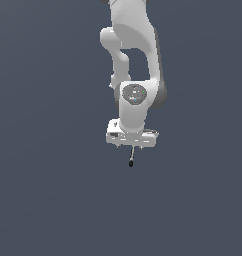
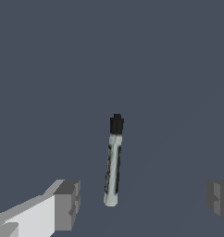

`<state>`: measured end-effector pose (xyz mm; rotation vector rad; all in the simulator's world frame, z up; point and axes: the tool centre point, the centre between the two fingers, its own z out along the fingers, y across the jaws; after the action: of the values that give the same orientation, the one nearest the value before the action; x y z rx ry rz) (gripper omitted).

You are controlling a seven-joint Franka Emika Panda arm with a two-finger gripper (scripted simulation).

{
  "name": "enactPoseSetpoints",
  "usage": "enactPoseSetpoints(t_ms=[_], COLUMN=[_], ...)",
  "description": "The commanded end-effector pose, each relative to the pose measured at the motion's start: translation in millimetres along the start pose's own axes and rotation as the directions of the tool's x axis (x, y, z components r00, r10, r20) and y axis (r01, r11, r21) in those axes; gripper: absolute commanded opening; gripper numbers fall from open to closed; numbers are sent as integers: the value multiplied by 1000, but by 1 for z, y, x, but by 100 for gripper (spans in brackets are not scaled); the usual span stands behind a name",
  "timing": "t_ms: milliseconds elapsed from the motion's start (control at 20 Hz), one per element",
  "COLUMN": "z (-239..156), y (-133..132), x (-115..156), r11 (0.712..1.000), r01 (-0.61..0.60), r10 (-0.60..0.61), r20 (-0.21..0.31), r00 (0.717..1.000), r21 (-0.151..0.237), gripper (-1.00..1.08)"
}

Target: Pick up the object and move it to a goal position.

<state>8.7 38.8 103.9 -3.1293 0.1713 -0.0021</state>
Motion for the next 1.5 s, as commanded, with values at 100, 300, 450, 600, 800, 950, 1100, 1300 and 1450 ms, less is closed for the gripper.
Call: enactPoseSetpoints(t_ms=[100,300,450,600,800,950,1100,1300,1450], z=[26,40,44,43,52,65,80,92,94], y=[-11,-16,-17,-17,-17,-17,-17,-17,-17], x=[-4,-6,-7,-8,-8,-8,-9,-8,-8], r11=[999,997,997,997,997,997,997,997,997], r01=[-48,-71,-79,-75,-76,-77,-78,-79,-79], r10=[48,71,79,76,76,77,78,79,79], r20=[1,0,0,2,2,1,1,0,0], r00=[999,997,997,997,997,997,997,997,997], r21=[-4,-7,-8,-8,-8,-8,-8,-8,-8], gripper=[100,100,100,100,100,100,100,100,100])
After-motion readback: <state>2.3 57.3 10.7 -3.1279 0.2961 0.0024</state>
